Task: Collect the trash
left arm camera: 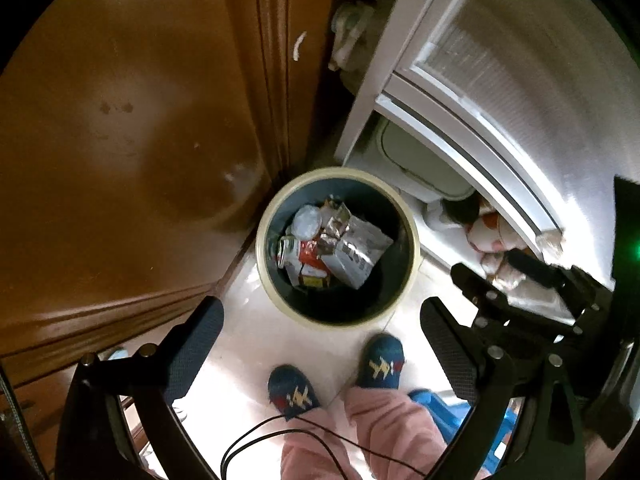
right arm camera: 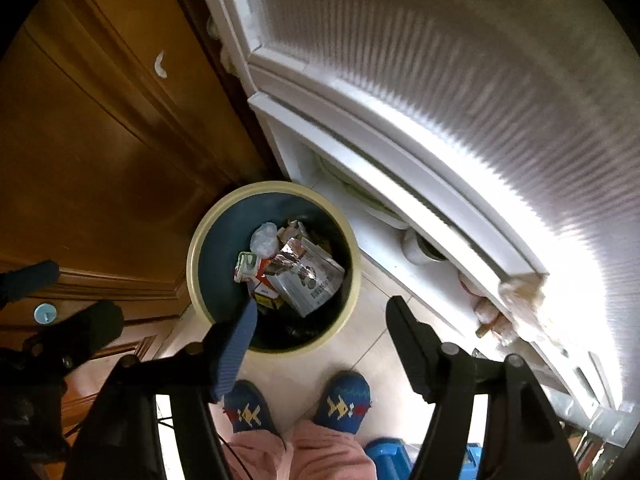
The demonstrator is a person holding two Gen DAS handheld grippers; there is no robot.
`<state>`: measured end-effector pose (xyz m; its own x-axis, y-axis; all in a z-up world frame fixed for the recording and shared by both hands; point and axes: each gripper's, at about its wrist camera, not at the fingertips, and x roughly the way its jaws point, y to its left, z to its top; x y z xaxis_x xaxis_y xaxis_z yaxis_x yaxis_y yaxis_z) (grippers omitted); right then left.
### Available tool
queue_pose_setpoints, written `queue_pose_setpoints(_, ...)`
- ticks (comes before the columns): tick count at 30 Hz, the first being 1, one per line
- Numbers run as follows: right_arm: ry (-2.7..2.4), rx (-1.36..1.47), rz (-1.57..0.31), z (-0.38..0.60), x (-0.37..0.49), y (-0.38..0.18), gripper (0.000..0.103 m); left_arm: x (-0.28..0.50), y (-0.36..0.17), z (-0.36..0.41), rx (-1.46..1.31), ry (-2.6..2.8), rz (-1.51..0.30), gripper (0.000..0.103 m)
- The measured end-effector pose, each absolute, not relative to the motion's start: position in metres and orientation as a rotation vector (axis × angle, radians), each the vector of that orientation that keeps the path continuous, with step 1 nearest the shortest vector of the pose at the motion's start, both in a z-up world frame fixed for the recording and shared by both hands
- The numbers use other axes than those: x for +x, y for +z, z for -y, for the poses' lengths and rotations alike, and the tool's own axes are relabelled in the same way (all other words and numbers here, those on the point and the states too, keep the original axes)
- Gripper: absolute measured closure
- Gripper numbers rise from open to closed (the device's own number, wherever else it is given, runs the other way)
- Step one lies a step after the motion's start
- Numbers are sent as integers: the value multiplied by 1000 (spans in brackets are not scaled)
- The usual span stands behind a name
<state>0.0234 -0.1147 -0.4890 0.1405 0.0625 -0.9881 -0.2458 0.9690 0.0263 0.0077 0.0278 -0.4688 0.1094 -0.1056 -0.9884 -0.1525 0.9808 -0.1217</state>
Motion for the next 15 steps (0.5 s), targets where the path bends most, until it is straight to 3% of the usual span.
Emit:
queue_pose_setpoints(11,203,-104,-1420,126,12,-420,35,-6,-397,-23,-175,31,-1473,5)
queue_pose_setpoints(15,232,-73,-1398,128,2,-372,35,-12,-346,-18,-155,25,-1424,5)
